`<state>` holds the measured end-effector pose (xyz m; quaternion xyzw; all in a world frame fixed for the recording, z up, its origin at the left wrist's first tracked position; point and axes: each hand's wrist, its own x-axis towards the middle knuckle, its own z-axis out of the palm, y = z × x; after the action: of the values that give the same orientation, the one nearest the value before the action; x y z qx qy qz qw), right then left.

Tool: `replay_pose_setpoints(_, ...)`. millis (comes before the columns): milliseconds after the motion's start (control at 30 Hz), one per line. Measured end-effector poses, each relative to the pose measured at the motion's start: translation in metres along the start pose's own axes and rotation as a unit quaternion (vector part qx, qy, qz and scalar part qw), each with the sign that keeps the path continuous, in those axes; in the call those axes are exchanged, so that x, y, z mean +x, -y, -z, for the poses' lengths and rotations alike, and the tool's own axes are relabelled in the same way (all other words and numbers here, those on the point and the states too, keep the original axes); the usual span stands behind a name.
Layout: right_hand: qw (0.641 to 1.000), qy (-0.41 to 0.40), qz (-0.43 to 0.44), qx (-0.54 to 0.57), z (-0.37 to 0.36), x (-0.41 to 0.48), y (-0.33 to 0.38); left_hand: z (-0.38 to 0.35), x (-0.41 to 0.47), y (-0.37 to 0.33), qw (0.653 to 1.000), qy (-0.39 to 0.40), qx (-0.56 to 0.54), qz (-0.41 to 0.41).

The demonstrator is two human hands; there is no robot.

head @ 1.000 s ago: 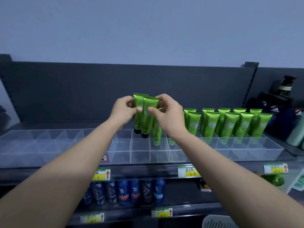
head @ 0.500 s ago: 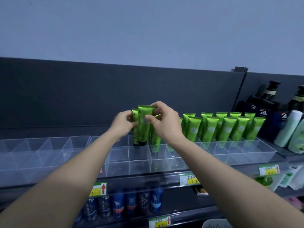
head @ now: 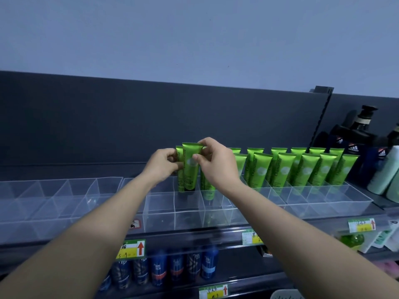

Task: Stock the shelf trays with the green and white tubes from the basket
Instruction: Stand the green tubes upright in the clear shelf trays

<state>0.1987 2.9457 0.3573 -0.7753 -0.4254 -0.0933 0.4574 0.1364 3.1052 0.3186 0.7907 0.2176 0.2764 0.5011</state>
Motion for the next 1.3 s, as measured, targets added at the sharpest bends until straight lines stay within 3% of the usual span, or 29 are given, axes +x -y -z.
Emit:
replay_pose_setpoints(433, 0.997, 0.055, -0.049, -0.023, -0.020, -0.002, -0.009, 0.008, -0.007, -0.004, 0.999, 0.033, -0.005, 0.001)
replay_pose_setpoints(1100, 0.994, 0.008, 0.023, -0.108, -0.010, -0.014, 0.001, 0.019, -0.025, -0.006, 0.998, -0.002, 0.060, 0.019)
replay_pose_setpoints(1300, 0.996, 0.008, -0.005, -0.094, -0.010, -0.008, 0.002, 0.021, -0.031, -0.005, 0.994, -0.008, 0.108, 0.017)
